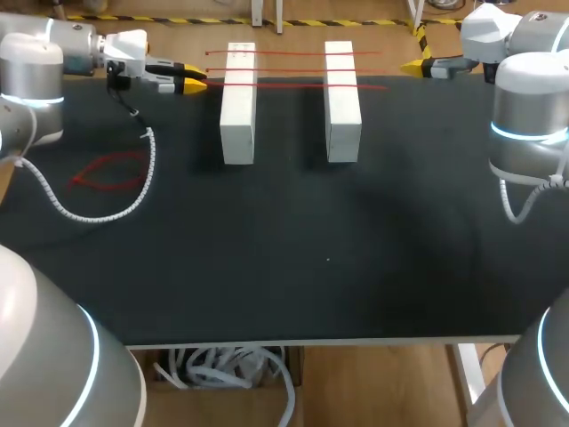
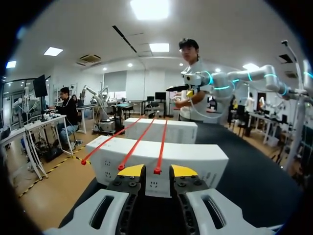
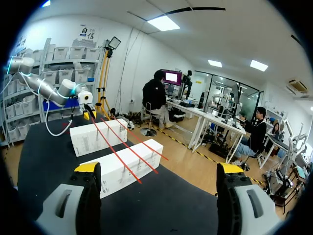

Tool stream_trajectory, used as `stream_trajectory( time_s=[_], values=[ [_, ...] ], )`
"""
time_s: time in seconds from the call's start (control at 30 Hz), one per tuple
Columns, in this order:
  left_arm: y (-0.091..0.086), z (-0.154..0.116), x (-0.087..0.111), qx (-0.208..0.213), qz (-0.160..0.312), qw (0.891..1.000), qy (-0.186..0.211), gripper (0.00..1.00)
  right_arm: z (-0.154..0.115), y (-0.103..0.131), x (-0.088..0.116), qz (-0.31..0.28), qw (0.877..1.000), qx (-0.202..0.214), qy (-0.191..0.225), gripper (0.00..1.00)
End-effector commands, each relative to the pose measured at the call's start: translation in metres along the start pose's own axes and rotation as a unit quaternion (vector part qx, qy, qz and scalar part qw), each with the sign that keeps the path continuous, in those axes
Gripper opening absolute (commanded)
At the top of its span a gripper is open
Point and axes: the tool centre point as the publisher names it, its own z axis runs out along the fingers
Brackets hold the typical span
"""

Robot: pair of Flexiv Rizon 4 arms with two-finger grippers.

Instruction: Grab the tape and strap the tape.

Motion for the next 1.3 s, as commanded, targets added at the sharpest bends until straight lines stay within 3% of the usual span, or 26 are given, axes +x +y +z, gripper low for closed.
stream_trajectory(
  time_s=[0.03, 0.43, 0.73, 1.0, 1.3],
  values=[
    [0.001, 0.003, -0.003, 0.0, 0.001, 1.0, 0.006, 0.21, 0.0, 0.0, -0.001, 0.0, 1.0, 0.0, 0.001, 1.0],
    [0.003, 0.006, -0.003, -0.002, 0.003, 1.0, 0.002, 0.15, 0.0, 0.0, -0.001, 0.0, 1.0, 0.0, 0.001, 1.0],
    [0.001, 0.008, -0.003, 0.0, 0.005, 1.0, 0.006, 0.0, 0.0, 0.0, -0.001, 0.0, 1.0, 0.0, 0.001, 1.0],
    [-0.002, 0.008, -0.002, 0.003, 0.007, 1.0, 0.013, 0.0, 0.0, 0.0, -0.001, 0.0, 1.0, 0.0, 0.001, 1.0],
    [-0.018, 0.005, 0.008, 0.014, 0.02, 0.999, 0.041, 0.0, 0.0, 0.0, -0.001, 0.0, 1.0, 0.0, 0.001, 1.0]
  ],
)
